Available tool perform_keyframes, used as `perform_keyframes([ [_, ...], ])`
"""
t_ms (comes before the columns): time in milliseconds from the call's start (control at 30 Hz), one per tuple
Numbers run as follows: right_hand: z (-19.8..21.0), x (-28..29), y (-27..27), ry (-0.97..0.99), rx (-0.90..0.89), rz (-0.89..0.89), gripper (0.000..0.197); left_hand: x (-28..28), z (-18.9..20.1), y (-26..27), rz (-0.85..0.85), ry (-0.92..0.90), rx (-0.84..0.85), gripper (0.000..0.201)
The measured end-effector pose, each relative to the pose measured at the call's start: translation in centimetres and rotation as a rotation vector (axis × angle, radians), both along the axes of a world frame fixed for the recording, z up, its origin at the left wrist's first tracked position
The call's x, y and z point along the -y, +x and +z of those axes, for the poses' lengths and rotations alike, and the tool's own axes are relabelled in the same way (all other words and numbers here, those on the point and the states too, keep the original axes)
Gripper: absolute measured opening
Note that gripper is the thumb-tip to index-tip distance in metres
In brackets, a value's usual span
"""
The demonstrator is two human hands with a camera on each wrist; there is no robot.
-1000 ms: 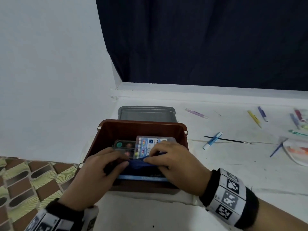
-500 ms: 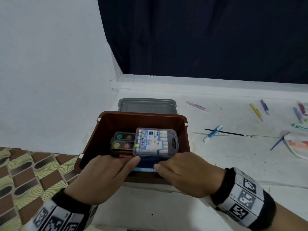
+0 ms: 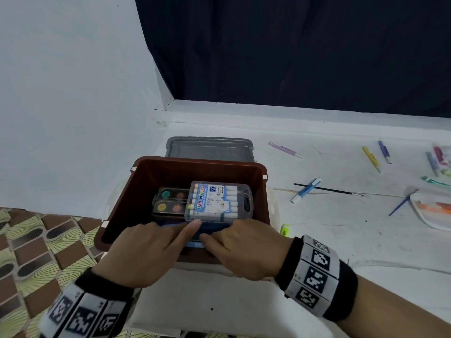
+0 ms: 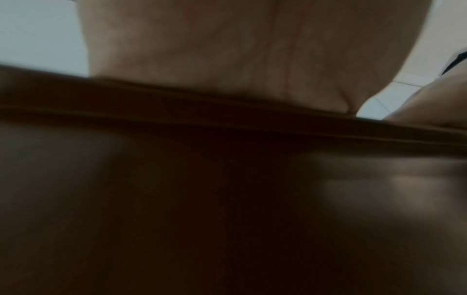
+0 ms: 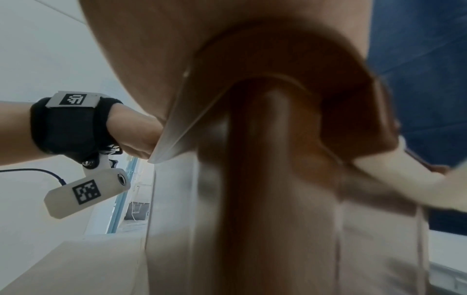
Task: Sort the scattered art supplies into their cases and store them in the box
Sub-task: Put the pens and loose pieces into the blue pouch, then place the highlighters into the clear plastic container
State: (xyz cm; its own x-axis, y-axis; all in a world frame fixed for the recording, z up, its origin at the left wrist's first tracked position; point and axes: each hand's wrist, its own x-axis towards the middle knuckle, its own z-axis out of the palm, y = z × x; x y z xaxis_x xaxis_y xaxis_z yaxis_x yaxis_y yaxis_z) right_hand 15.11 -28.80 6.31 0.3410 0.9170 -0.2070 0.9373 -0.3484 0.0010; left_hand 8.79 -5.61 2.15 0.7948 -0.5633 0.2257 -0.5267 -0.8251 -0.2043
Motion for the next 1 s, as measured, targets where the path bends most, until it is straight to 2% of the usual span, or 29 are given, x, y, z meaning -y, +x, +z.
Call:
perform_keyframes([
  [67,-0.4,0.3,-0.3,0.079,-0.007,-0.033,0.051,0.6,0.1,0.0,0.08,-0.043,-0.016,0.052],
  [167,-1.3,0.9,-0.5,0.353,-0.031,-0.143,0.045,2.4,1.0,-0.4,0.378,-0.286,-0.04,0.043],
  [233,-1.1,1.5,-0.5,0.533,-0.279,-0.295,0.034,3.3,1.6,-0.7,0.45,-0.46,-0.098,0.025],
  [267,-0.7,1.7,-0.5,0.582,-0.361,-0.336,0.032,3.6,1.9,-0.7,0.444,-0.545,-0.129,0.023],
  [367,0.2,3.6,-0.5,0.674,-0.453,-0.357,0.029,5.4,2.5,-0.6,0.41,-0.745,-0.193,0.023],
  [600,1.2,12.0,-0.2,0.974,-0.465,-0.385,0.022,14.0,3.4,-0.8,0.339,-1.068,-0.069,0.009],
  [700,1.1,17.8,0.0,1.097,-0.491,-0.465,0.017,19.2,4.4,-0.6,0.236,-1.177,-0.078,0.016],
  [867,-1.6,28.0,0.4,1.167,-0.554,-0.658,0.016,27.4,3.0,1.1,0.208,-1.259,-0.162,0.031],
  [1000,-3.4,34.9,0.6,1.126,-0.527,-0.768,0.017,33.2,1.1,2.2,0.228,-1.234,-0.287,0.026],
])
